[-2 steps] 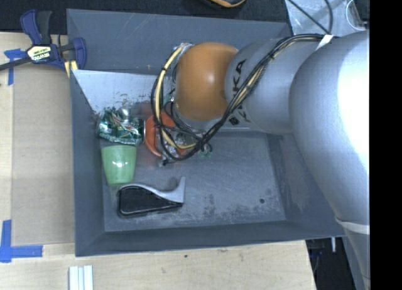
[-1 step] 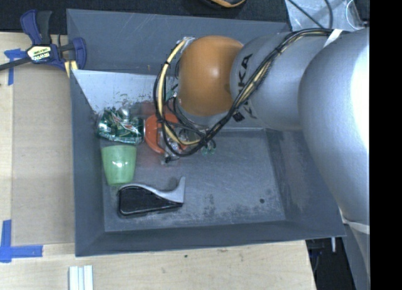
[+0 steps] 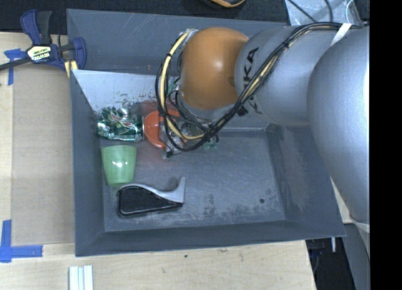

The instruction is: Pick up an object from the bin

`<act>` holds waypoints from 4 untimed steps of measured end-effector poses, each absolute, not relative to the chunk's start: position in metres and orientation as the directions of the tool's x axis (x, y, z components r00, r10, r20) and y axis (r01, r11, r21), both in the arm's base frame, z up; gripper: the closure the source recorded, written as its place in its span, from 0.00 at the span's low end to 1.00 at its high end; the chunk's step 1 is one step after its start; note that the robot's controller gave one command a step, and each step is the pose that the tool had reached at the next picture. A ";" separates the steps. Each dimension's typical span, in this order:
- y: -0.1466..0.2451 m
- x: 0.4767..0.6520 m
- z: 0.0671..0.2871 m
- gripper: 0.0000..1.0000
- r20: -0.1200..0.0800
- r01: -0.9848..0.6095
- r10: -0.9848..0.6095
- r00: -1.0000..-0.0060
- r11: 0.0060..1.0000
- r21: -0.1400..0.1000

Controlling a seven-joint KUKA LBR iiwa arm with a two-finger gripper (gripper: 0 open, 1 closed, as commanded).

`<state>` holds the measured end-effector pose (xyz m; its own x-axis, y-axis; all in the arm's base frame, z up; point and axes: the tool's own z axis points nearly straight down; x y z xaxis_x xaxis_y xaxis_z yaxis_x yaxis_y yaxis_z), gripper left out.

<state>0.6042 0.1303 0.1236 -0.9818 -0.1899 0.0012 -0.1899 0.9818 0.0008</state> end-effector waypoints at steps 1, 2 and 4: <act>0.130 0.605 0.138 1.00 -0.002 -0.190 -0.190 -0.982 0.982 0.001; 0.130 0.605 0.153 1.00 -0.002 -0.190 -0.190 -0.982 0.982 0.001; 0.130 0.606 0.179 1.00 -0.005 -0.189 -0.189 -0.982 0.982 0.001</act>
Offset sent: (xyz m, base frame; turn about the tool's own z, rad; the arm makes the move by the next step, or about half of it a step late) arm 0.0002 -0.0002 0.0087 0.0000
